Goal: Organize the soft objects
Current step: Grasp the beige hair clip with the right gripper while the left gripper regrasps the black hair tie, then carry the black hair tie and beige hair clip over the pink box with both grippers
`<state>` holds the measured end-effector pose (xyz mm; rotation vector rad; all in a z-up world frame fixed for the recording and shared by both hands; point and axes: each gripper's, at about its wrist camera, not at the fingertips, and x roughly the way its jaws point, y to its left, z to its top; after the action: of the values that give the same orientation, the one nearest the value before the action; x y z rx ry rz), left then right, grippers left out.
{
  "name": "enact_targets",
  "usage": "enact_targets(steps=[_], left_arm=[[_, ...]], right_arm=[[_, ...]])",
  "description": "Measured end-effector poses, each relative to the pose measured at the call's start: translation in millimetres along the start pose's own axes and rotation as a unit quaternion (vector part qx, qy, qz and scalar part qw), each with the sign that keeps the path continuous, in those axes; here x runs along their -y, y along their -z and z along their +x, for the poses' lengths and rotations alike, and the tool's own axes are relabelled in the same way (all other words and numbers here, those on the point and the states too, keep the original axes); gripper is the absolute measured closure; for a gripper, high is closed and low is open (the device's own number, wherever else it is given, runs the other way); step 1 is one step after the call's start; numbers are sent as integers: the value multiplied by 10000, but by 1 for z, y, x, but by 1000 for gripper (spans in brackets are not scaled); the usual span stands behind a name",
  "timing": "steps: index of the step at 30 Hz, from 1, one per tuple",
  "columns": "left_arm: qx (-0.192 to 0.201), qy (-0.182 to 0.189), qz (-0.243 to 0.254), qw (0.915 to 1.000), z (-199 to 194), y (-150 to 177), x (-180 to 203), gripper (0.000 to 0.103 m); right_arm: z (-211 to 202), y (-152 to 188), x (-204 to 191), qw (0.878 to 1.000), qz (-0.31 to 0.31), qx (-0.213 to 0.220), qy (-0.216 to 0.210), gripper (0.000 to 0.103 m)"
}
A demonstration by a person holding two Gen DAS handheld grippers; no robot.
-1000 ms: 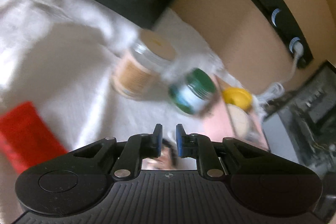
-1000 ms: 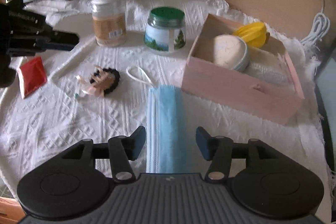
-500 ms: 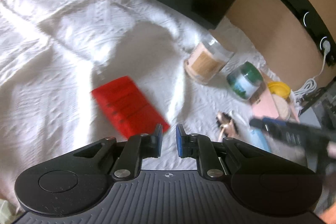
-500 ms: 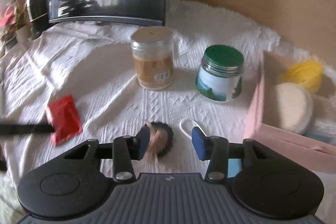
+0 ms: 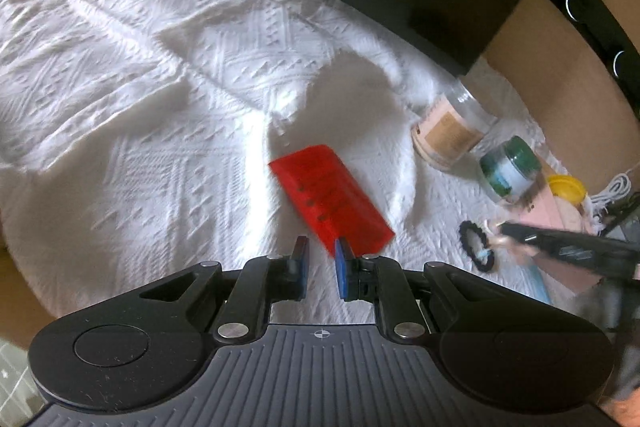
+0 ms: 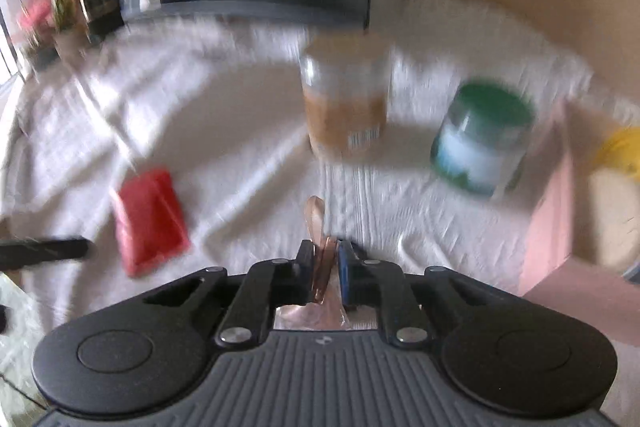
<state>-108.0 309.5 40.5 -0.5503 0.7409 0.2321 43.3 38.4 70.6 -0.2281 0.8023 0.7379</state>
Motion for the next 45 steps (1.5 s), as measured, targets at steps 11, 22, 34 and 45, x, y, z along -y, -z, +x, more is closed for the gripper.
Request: enact_targets(steps=[11,22,34,45], left_arm=[[-563,865,1134,9882,65,-10,95,88],[-984,454,2626,9588,139,-5,178,85],[-1663,1037,2856,9381,138,-1,192,84],[-1353,1706,1850,9583,123,-11,172,83]], right_arm=[[-79,31,47,9938,510,346,925,90],[-96,109,77,9762,1177,-223,1805,90],[-110,132,105,9617,1716,-180,2129,90],[-93,144,111,9597,1793,-300,2145,86]])
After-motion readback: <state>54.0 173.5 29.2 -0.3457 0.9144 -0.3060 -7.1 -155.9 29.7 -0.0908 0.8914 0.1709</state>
